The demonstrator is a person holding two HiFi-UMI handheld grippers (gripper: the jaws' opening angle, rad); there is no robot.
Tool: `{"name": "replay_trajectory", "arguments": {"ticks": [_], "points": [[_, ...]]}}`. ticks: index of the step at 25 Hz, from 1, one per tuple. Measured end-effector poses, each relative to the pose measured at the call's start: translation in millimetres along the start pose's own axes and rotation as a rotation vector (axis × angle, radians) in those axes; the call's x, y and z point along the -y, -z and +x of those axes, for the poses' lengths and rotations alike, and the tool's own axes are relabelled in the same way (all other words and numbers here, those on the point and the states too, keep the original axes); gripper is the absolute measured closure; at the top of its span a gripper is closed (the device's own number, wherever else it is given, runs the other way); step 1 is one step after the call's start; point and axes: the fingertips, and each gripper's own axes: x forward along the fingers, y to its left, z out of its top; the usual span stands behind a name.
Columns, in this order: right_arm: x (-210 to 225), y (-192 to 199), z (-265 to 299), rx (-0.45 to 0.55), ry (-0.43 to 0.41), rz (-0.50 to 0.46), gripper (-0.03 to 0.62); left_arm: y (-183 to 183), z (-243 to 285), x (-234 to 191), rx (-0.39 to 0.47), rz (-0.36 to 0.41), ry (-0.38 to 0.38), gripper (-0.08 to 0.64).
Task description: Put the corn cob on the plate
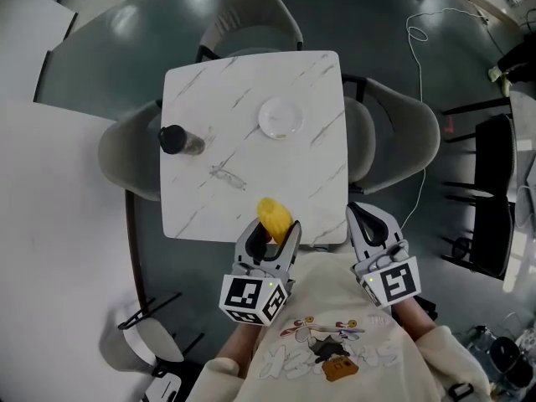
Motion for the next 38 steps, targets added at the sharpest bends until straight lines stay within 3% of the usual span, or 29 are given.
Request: {"name": "replay_trajectory", "arguments": {"ticks": [16, 28, 38], "points": [[39, 11, 49, -0.083, -0.201, -0.023, 0.588, -14, 71, -14, -0.041, -0.016, -0.112, 0.313], [75, 18, 103, -0.106, -0.264, -0.017, 0.588, -20, 111, -46, -0.045, -0.08, -0.234, 0.313], [91, 55, 151, -0.203, -0.244, -0.079, 0.588, -1, 142, -74, -0.089, -0.104, -0.278, 0.313]]}}
